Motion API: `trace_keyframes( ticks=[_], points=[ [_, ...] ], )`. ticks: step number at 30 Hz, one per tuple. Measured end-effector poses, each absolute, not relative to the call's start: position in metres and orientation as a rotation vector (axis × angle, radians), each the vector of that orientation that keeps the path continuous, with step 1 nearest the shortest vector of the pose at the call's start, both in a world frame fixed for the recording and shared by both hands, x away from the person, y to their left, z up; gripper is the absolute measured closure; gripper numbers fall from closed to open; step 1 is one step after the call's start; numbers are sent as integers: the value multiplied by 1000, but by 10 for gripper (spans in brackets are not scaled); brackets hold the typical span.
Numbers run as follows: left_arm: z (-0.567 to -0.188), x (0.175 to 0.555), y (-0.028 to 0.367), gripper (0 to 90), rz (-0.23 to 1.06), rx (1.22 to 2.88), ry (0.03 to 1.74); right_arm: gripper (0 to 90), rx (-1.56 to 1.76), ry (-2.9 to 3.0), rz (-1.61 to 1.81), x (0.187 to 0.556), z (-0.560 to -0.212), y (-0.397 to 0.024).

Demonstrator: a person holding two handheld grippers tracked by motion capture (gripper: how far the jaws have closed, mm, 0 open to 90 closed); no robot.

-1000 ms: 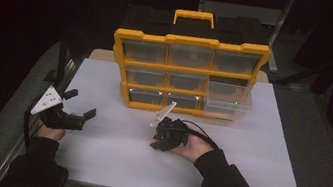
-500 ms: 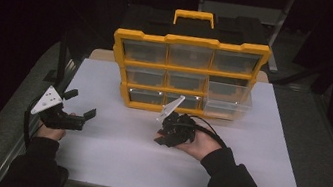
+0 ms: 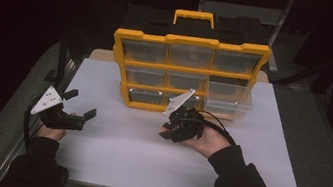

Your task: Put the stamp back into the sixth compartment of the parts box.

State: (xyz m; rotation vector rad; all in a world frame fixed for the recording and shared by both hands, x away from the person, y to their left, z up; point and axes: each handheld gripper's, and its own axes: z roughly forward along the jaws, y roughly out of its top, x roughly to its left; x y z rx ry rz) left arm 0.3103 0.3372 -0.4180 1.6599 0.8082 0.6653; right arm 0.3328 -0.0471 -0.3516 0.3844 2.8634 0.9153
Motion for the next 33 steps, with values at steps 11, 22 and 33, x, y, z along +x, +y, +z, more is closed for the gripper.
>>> trace_keyframes(
  ticks=[11, 22, 33],
  points=[
    [-418, 311, 337, 0, 661, 1660, 809, 648, 389, 2819, 916, 329, -328, -57],
    [-419, 312, 336, 0, 658, 1667, 808, 649, 380, 2793, 918, 329, -309, -62],
    [-419, 312, 336, 0, 659, 1671, 808, 649, 382, 2774, 925, 329, -290, -72]
  ],
)
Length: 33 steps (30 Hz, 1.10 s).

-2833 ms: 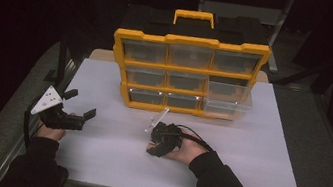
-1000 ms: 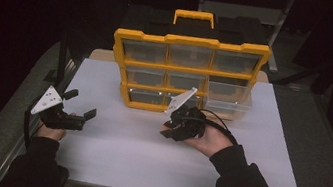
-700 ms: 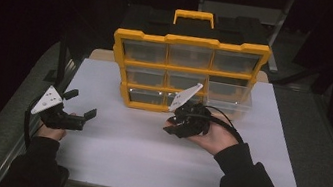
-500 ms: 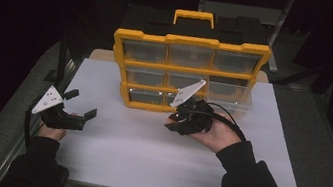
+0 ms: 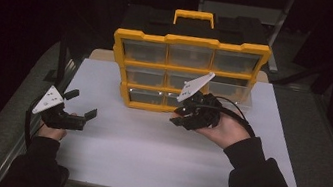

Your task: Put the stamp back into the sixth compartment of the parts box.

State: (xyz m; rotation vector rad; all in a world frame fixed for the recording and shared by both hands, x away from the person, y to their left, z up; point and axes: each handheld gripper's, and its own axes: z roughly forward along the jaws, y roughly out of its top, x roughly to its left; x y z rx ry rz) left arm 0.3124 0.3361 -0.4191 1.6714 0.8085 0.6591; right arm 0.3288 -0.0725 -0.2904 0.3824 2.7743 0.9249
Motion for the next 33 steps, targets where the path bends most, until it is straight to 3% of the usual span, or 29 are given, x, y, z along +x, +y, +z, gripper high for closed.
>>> trace_keyframes(
  ticks=[33],
  points=[
    [-420, 313, 335, 0, 664, 1685, 805, 648, 442, 2714, 916, 343, -250, -101]
  ],
)
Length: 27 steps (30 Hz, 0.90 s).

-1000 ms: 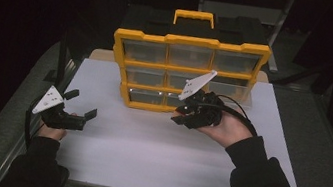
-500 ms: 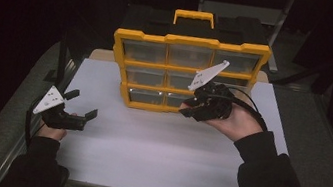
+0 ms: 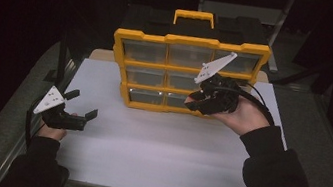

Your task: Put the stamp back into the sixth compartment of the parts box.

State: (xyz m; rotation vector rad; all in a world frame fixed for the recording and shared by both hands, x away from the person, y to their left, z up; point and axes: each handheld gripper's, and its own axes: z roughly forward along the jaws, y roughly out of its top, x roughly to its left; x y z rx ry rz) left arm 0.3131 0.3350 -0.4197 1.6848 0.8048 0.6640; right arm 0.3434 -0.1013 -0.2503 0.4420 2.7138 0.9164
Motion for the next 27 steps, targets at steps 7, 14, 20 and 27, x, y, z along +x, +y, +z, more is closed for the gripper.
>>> trace_keyframes(
  ticks=[7, 14, 20, 27],
  points=[
    [-420, 313, 335, 0, 663, 1686, 806, 648, 483, 2688, 936, 349, -245, -114],
    [-420, 313, 335, 0, 661, 1686, 809, 648, 525, 2653, 956, 352, -234, -130],
    [-420, 313, 335, 0, 661, 1685, 809, 648, 549, 2630, 953, 355, -227, -142],
    [-420, 313, 335, 0, 662, 1684, 809, 648, 605, 2602, 958, 360, -222, -159]
  ],
)
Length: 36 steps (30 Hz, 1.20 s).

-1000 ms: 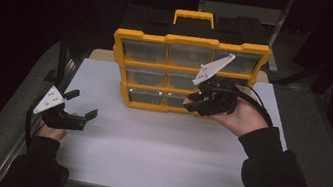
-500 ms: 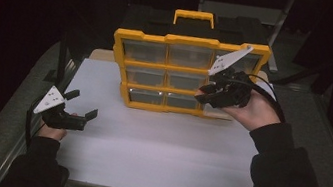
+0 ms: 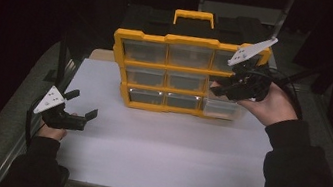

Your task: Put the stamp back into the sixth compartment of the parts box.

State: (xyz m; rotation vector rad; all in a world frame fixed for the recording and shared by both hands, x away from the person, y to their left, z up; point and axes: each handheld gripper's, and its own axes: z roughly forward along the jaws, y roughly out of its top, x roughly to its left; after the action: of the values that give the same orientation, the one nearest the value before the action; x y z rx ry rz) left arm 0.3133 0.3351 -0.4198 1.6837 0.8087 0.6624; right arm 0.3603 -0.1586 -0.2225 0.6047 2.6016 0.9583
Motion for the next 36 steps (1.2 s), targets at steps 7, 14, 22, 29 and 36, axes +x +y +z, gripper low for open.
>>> trace_keyframes(
  ticks=[7, 14, 22, 29, 36],
  points=[
    [-420, 313, 335, 0, 663, 1685, 809, 648, 659, 2583, 976, 369, -222, -175],
    [-420, 314, 335, 0, 664, 1688, 809, 648, 710, 2584, 940, 378, -228, -188],
    [-420, 314, 335, 0, 664, 1690, 810, 648, 756, 2586, 939, 394, -236, -196],
    [-420, 314, 335, 0, 665, 1689, 809, 648, 763, 2605, 940, 400, -245, -194],
    [-420, 314, 335, 0, 667, 1693, 808, 648, 772, 2626, 921, 402, -256, -193]
  ],
)
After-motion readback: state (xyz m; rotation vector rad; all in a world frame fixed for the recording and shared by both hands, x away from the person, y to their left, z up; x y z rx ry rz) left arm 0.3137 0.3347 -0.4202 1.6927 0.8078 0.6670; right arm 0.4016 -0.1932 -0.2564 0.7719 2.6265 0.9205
